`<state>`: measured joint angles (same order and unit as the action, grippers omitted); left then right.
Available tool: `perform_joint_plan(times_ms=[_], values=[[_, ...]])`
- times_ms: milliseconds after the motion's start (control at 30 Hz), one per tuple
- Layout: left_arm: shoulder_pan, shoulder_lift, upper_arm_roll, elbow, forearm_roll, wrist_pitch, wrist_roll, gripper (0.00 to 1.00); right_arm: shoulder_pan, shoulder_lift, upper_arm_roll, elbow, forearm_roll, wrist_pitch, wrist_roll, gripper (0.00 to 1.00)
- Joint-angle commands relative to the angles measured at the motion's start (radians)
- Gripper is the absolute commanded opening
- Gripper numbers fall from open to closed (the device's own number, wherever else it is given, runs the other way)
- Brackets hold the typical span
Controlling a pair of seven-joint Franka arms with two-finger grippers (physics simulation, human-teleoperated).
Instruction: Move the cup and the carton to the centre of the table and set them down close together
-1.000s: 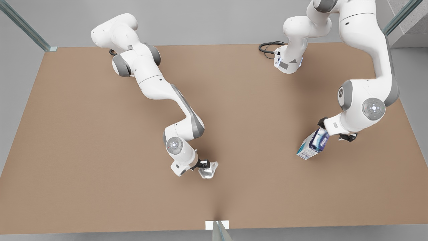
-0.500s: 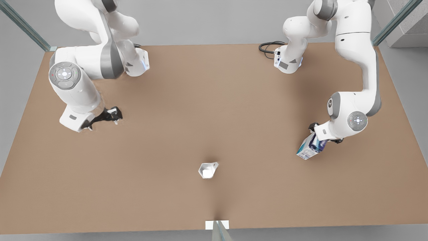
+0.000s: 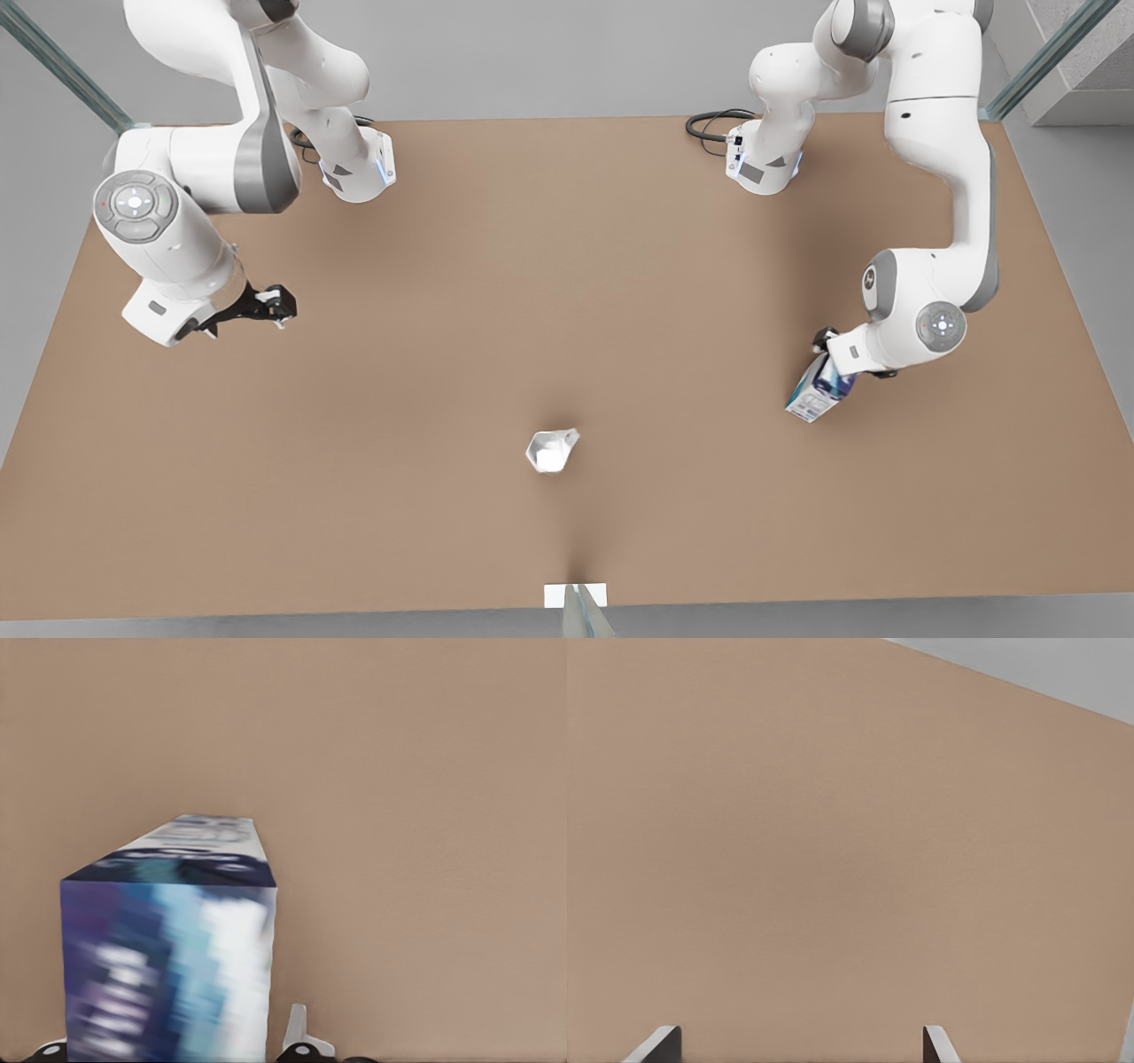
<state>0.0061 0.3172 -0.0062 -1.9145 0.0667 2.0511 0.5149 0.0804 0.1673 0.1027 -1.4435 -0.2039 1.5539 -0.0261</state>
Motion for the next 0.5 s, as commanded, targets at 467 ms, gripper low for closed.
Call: perform_joint_plan(times_ms=[467], values=[[-0.017,-0.05,-0.141,0.242,0.018,-0.259,0.069,0.62,-0.005,0.001,0.0,0.006,0.001,0.0,0.0,1.0]])
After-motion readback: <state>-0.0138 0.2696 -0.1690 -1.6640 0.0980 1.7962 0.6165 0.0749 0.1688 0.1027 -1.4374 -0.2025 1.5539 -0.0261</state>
